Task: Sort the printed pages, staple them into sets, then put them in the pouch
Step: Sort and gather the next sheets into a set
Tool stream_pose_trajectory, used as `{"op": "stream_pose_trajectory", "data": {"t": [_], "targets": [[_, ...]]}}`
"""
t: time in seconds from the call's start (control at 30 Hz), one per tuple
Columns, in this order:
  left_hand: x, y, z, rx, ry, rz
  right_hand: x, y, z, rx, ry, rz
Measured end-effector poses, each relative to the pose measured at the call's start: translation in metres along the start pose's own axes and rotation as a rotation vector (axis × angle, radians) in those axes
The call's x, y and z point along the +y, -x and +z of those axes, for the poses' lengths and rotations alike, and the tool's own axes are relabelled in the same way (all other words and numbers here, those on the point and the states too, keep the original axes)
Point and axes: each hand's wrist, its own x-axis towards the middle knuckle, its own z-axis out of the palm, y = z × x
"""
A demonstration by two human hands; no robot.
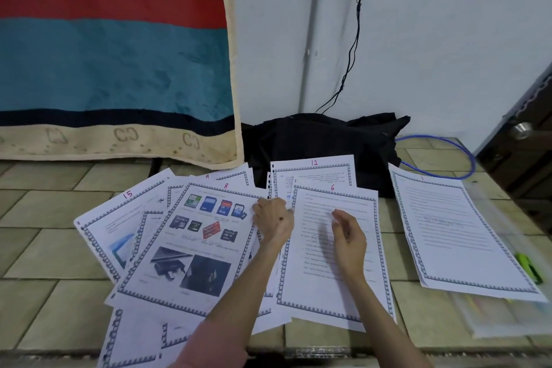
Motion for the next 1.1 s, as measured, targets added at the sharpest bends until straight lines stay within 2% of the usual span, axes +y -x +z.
{"op": "stream_pose_trajectory", "data": {"t": [0.1,0.3,0.4,0.47,0.53,0.67,0.73,0.8,0.87,0.93,0.97,1.03,1.07,1.1], "targets": [[0.004,0.004,0.005,0.001,0.014,0.026,0.002,-0.001,0.0,-0.009,0.018,-0.011],[0.017,0.003,0.011,-0.028,0.195,0.046,0.0,0.001,0.001,-0.032,0.011,0.008],[0.02,0.005,0.01,-0.047,0.326,-0.033,-0.001,0.001,0.0,-0.045,0.016,0.0],[0.018,0.003,0.01,-0.064,0.245,-0.05,-0.002,0.002,-0.001,-0.046,0.022,0.0],[0.014,-0.001,0.008,-0.021,0.226,0.008,-0.002,0.001,-0.001,-0.043,0.02,0.006],[0.018,0.005,-0.001,0.005,0.497,0.052,-0.005,-0.007,-0.006,-0.028,-0.032,0.091],[0.02,0.01,-0.009,0.02,0.618,0.02,-0.006,-0.006,-0.009,0.033,-0.067,0.117],[0.016,0.009,-0.022,0.104,0.647,0.036,-0.005,-0.004,-0.014,0.148,-0.015,0.054],[0.006,0.002,-0.038,0.151,0.664,0.088,-0.002,-0.006,-0.021,0.174,0.032,0.06],[-0.008,-0.004,-0.049,0.036,0.792,0.121,-0.003,-0.01,-0.028,0.06,-0.046,0.171],[-0.018,-0.008,-0.053,-0.086,0.925,0.096,-0.006,-0.012,-0.032,-0.025,-0.071,0.187],[-0.035,-0.014,-0.063,-0.394,1.254,-0.028,-0.008,-0.013,-0.04,-0.123,-0.088,0.16],[-0.041,-0.017,-0.068,-0.47,1.344,-0.107,-0.008,-0.013,-0.043,-0.147,-0.122,0.156],[-0.046,-0.023,-0.069,-0.482,1.329,-0.157,-0.003,-0.013,-0.046,-0.168,-0.148,0.153]]}}
